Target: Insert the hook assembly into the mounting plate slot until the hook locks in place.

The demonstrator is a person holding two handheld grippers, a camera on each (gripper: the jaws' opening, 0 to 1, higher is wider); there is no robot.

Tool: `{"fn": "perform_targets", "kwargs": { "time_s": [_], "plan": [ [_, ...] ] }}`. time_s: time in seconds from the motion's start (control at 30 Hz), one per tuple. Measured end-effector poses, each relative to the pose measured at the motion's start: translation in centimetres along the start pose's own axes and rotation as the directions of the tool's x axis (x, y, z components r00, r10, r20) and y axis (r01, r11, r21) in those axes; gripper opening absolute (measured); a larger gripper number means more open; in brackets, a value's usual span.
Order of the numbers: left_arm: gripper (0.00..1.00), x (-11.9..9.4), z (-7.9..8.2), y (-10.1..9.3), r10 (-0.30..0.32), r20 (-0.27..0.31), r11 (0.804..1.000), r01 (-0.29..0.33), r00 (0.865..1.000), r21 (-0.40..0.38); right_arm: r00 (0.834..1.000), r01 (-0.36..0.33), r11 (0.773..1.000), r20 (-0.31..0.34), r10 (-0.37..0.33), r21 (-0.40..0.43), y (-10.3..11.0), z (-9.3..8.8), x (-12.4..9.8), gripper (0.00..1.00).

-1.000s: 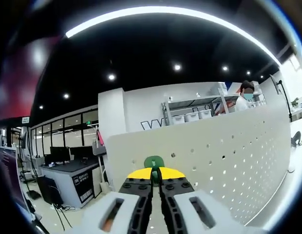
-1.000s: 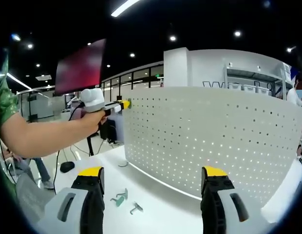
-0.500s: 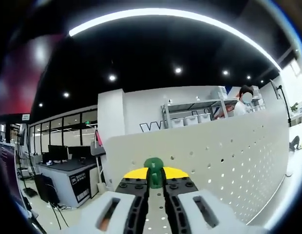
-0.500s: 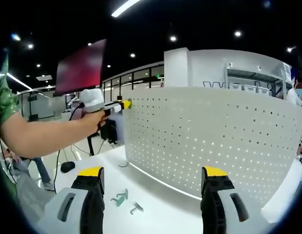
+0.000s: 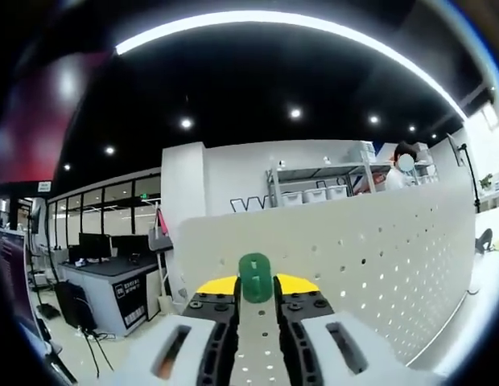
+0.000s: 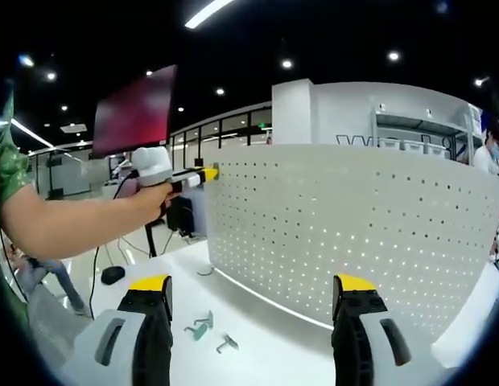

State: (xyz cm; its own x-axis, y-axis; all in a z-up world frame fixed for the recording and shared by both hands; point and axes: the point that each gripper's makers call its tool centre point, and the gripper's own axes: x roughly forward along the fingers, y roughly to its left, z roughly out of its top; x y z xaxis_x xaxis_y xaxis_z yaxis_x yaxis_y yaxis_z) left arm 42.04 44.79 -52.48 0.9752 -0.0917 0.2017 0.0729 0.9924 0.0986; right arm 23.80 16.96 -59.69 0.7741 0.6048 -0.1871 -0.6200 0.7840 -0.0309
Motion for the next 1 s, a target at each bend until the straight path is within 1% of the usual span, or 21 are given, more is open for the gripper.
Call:
{"fn": "perform_targets", "kwargs": {
  "time_s": [0.1, 0.37, 0.53, 0.67, 1.0],
  "plan": [
    [0.22, -0.3, -0.1, 0.1, -0.002, -0.004, 1.0, 0.002, 1.0, -0.014, 1.0, -0.004, 1.0, 0.001, 0.004, -0.001, 0.2, 0.1, 0.0, 0.83],
    [0.21, -1.5, -0.2, 0.3, -0.005, -0.014, 1.0, 0.005, 1.0, -0.008, 1.0, -0.013, 1.0, 0.004, 0.013, -0.003, 0.6, 0.2, -0.1, 0.83],
    [0.19, -2.5, -0.6, 0.1, -0.008, -0.029, 1.0, 0.008, 1.0, -0.01, 1.0, -0.014, 1.0, 0.006, 0.014, -0.005, 0.8, 0.3, -0.2, 0.83],
    [0.11, -3.6, -0.9, -0.3, -0.016, -0.04, 1.0, 0.017, 0.999, 0.007, 1.0, -0.015, 1.0, 0.007, 0.015, -0.007, 1.0, 0.3, -0.4, 0.83],
    [0.08, -6.5, -2.0, -1.4, -0.048, -0.072, 0.999, 0.048, 0.996, 0.002, 1.0, -0.016, 1.0, 0.012, 0.016, -0.01, 1.4, 0.3, -1.1, 0.83]
  ]
}}
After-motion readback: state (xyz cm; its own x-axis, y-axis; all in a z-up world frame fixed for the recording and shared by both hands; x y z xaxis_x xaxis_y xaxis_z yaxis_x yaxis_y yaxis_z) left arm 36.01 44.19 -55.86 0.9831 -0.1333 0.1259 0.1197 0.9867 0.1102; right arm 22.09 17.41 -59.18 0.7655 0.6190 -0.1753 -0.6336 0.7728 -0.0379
